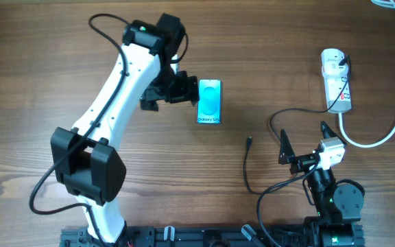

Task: Plug charger to phone and switch on socket
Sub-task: 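Move the left gripper forward over the Galaxy S25 phone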

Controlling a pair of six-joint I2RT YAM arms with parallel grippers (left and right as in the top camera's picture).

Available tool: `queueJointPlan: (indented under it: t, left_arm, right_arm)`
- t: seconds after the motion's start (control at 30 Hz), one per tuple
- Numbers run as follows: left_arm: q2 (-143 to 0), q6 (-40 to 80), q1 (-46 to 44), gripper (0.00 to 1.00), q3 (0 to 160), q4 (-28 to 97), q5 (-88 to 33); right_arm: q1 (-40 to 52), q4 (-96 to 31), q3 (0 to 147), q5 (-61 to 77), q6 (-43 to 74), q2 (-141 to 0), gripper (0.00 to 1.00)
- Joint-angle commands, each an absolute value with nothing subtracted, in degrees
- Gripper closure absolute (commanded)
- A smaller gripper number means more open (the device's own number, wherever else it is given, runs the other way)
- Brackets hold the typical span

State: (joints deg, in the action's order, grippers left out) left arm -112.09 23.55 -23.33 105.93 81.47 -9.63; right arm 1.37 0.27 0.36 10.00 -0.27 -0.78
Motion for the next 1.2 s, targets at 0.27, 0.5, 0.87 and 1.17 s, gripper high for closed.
queueJointPlan:
  t: [0.27,0.5,0.87,1.17]
  left_arm:
    - [-114.1,29.8,-31.2,0.0,107.7,65.3,-9.8]
    - [-120.7,30.0,-32.6,0.0,107.7,65.9,-0.4]
    - [-128.4,26.7,-32.3,0.0,107.7,61.8,-1.7]
    - [-131.5,22.5,-32.4,0.0,107.7,58.2,-0.4]
  right_arm:
    - [1.8,0.6,0.3,9.0,0.2,-0.4,0.0]
    - [1.8,0.6,0.3,9.0,0.2,-0.4,0.0]
    - [1.8,0.6,0.3,9.0,0.2,-0.4,0.0]
    - [1.8,0.6,0.3,9.0,0.2,-0.4,0.0]
